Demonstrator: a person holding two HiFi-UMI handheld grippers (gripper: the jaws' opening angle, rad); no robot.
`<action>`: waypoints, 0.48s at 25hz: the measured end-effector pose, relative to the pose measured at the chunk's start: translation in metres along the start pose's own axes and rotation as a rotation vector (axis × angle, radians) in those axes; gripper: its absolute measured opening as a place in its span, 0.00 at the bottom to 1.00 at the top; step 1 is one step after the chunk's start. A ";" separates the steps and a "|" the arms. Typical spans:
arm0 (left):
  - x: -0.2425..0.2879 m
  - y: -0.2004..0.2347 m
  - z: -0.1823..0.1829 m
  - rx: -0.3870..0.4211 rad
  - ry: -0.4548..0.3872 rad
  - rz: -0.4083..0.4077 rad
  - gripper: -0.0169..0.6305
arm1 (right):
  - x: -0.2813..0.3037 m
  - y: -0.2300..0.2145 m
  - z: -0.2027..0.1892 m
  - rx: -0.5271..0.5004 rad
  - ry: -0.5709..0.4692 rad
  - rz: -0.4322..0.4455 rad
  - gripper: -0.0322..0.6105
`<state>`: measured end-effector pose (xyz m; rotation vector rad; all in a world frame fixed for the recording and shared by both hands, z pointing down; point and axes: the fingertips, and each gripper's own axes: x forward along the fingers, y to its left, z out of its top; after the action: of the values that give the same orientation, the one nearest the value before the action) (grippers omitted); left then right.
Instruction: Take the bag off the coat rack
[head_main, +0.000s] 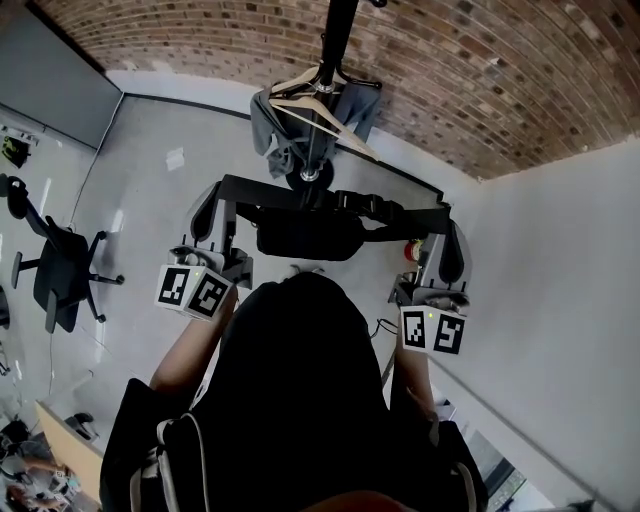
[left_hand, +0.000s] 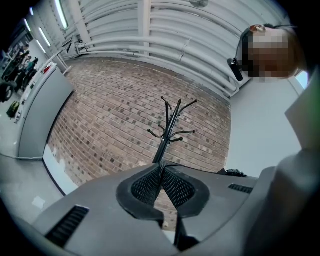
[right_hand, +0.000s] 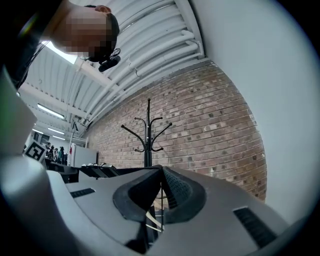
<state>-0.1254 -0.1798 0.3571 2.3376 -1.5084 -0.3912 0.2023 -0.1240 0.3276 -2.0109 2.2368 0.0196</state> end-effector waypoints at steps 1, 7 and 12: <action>-0.002 -0.002 0.003 -0.012 0.000 -0.002 0.06 | -0.004 0.001 0.003 -0.013 -0.001 -0.008 0.09; -0.007 -0.017 0.019 0.015 -0.015 -0.029 0.06 | -0.021 0.001 0.016 -0.005 -0.019 -0.041 0.09; -0.016 -0.010 0.015 0.029 -0.012 -0.031 0.06 | -0.027 0.011 0.015 -0.031 -0.016 -0.020 0.09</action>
<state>-0.1294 -0.1636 0.3400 2.3878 -1.4946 -0.3943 0.1958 -0.0945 0.3145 -2.0415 2.2196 0.0689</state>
